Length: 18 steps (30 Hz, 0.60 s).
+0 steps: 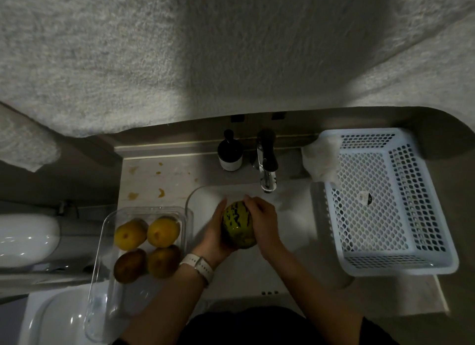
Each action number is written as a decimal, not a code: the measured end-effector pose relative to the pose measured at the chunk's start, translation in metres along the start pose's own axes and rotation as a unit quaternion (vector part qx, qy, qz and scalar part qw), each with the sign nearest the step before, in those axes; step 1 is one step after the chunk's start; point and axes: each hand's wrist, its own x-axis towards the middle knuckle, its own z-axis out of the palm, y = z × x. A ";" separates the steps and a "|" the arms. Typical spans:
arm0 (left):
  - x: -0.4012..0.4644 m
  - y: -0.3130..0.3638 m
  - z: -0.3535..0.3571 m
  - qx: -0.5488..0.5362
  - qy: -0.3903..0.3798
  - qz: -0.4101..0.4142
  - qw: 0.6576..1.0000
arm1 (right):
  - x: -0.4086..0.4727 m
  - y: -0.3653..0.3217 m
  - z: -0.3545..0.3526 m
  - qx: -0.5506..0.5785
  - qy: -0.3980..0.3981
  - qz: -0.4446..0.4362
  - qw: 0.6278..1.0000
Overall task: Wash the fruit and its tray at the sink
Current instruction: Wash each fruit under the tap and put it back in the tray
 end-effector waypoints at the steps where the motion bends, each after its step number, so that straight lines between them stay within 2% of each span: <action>1: 0.004 -0.004 0.000 -0.026 0.006 0.005 1.000 | -0.003 0.003 0.000 -0.009 0.019 -0.028 0.999; 4: 0.005 -0.009 -0.001 -0.084 -0.009 -0.031 0.996 | -0.012 0.009 0.004 -0.020 0.053 -0.099 0.993; 7: 0.005 -0.014 -0.003 -0.087 -0.028 -0.068 0.993 | -0.019 0.016 0.005 -0.074 0.064 -0.162 0.982; 12: 0.005 -0.005 -0.008 0.012 0.021 0.016 1.000 | -0.013 0.014 -0.001 -0.170 -0.043 -0.209 0.962; 15: 0.007 -0.007 -0.009 0.105 0.066 0.113 0.986 | -0.006 0.008 0.003 -0.247 -0.085 -0.168 0.951; 18: 0.008 -0.007 -0.005 0.197 0.116 0.167 0.959 | 0.004 -0.003 0.005 -0.241 -0.151 -0.047 0.958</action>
